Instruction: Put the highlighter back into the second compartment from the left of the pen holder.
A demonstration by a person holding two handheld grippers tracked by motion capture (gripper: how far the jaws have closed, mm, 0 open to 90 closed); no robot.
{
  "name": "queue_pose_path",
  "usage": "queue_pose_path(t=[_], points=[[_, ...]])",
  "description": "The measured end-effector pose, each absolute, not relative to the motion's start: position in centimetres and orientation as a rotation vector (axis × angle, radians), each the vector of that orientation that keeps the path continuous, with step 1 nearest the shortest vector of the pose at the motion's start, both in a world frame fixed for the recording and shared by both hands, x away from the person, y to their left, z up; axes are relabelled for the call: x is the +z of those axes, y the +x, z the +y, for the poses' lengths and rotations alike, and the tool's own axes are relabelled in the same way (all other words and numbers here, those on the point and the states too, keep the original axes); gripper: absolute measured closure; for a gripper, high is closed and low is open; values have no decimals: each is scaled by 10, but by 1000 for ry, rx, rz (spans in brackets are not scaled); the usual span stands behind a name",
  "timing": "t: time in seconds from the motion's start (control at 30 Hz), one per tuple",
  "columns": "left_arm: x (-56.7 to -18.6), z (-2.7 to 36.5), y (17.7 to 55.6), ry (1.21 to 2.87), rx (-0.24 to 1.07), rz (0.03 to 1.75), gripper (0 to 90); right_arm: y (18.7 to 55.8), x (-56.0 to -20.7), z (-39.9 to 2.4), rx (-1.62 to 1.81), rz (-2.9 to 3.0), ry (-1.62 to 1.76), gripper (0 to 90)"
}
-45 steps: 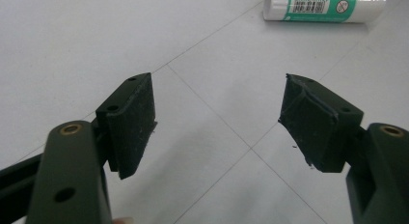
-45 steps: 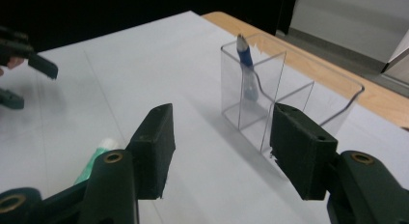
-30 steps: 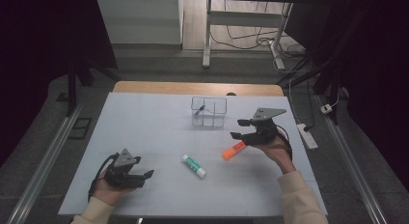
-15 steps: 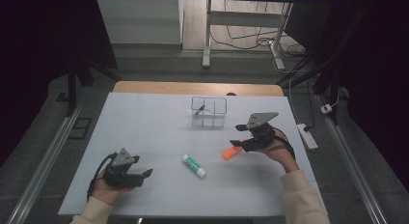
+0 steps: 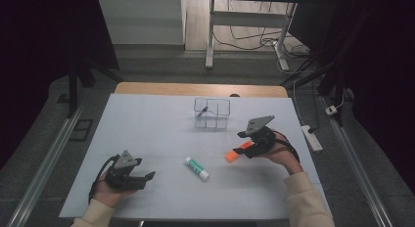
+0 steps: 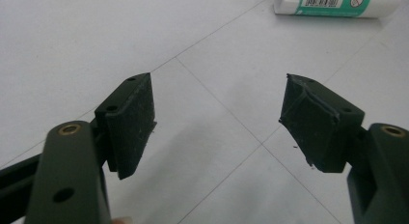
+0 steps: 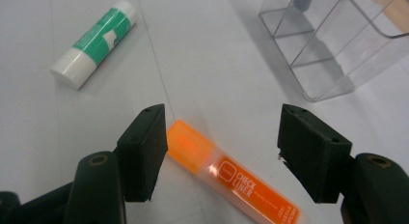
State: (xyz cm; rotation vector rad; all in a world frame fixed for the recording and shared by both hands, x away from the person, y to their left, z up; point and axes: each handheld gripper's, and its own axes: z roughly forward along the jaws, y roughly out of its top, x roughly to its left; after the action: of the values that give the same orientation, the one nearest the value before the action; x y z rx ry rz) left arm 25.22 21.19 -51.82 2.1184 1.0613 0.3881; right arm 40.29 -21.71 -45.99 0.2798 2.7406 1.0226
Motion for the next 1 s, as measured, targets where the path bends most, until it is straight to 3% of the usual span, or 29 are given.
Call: queue_pose_path(t=[0.7,1.0], points=[[-520,211,252,2132,391,1061,273,398,-476,-202,796,2847,71,307],[-519,212,251,2130,390,1064,272,399,-480,-194,700,2875,-18,337]])
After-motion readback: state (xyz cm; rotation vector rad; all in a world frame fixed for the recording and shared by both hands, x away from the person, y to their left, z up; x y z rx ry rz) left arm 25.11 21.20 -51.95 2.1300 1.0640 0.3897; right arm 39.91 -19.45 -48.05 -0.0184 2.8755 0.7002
